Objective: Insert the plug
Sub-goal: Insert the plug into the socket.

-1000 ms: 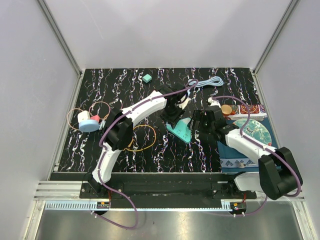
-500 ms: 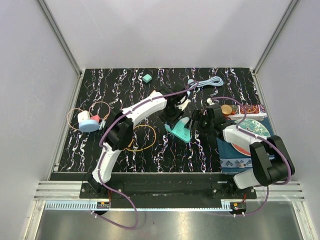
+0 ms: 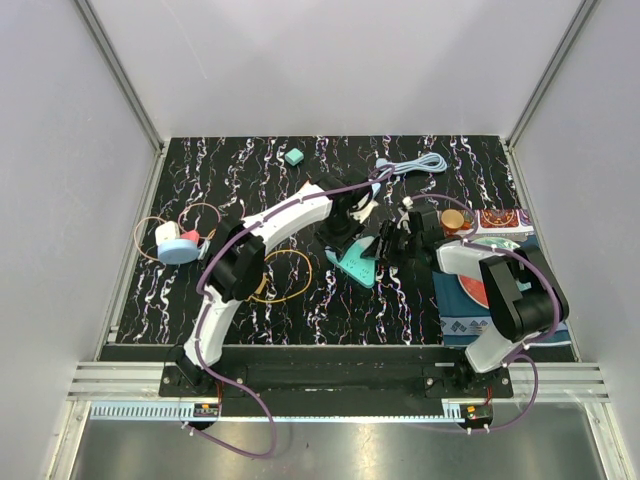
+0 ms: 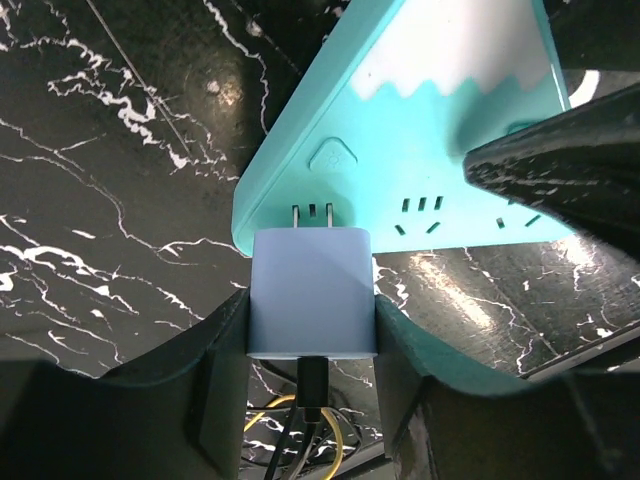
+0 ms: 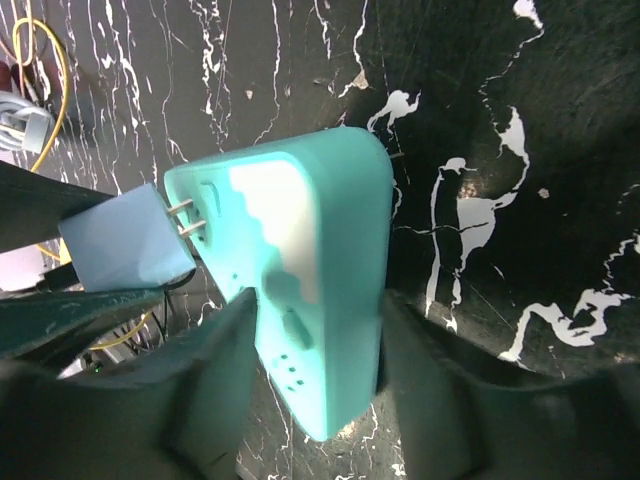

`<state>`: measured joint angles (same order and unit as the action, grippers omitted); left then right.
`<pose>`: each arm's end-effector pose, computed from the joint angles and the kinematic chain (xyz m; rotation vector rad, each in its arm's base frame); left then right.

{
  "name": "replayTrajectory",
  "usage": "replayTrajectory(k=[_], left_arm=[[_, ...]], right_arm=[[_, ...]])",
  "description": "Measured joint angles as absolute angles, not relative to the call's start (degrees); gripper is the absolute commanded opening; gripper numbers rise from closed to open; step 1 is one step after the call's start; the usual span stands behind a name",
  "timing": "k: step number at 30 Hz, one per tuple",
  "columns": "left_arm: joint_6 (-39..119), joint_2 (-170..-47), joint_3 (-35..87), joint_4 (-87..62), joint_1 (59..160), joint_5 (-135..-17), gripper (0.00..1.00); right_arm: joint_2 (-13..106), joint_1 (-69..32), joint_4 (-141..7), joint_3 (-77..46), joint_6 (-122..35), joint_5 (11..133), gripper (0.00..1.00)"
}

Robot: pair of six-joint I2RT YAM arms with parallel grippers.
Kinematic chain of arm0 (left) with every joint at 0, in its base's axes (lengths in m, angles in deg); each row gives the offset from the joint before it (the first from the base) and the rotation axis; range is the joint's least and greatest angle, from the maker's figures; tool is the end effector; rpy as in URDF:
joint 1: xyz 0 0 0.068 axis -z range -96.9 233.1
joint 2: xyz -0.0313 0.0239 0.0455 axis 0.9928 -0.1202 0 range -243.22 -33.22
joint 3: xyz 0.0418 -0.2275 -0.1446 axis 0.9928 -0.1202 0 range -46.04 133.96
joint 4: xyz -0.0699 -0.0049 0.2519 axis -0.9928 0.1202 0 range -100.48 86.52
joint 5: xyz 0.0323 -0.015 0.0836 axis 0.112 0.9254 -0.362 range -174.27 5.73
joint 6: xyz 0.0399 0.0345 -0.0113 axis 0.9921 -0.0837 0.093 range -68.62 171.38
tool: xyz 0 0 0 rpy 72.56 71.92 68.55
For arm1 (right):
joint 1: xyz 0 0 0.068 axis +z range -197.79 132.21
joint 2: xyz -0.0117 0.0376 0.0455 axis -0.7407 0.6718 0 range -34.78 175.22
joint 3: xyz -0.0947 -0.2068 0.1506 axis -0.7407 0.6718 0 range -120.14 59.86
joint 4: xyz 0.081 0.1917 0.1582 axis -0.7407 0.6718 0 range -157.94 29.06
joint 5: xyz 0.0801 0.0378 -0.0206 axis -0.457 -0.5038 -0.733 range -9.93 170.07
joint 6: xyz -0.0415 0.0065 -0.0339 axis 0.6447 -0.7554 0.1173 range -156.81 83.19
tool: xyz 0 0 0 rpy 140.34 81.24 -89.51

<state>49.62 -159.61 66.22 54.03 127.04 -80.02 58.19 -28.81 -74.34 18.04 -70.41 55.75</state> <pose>0.3225 -0.3144 0.2170 1.0827 2.7763 -0.2170 0.2881 0.1146 0.1491 0.0937 2.4635 0.9276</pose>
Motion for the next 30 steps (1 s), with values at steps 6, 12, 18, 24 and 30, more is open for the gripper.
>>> replayTrajectory(k=[6, 12, 18, 24, 30], left_arm=[[49.4, -157.8, 63.4, 54.6, 126.8, -82.0, 0.00], [49.4, -157.2, 62.6, 55.7, 126.8, -82.6, 0.00], [49.4, -157.9, 63.8, 57.7, 126.6, -82.4, 0.00], [49.1, -158.1, 63.8, 58.9, 126.4, -82.6, 0.00], [48.3, -158.1, 62.6, 58.3, 126.1, -82.5, 0.00]], right_arm=[[60.3, -29.1, -78.0, 19.2, -73.1, 50.2, 0.44], [61.8, -29.1, -81.9, 20.4, -75.0, 46.9, 0.44], [62.4, -28.8, -83.3, 20.6, -75.4, 46.1, 0.45], [62.5, -27.6, -83.6, 20.6, -75.4, 46.6, 0.45], [62.6, -27.0, -84.3, 20.6, -75.5, 47.2, 0.44]])
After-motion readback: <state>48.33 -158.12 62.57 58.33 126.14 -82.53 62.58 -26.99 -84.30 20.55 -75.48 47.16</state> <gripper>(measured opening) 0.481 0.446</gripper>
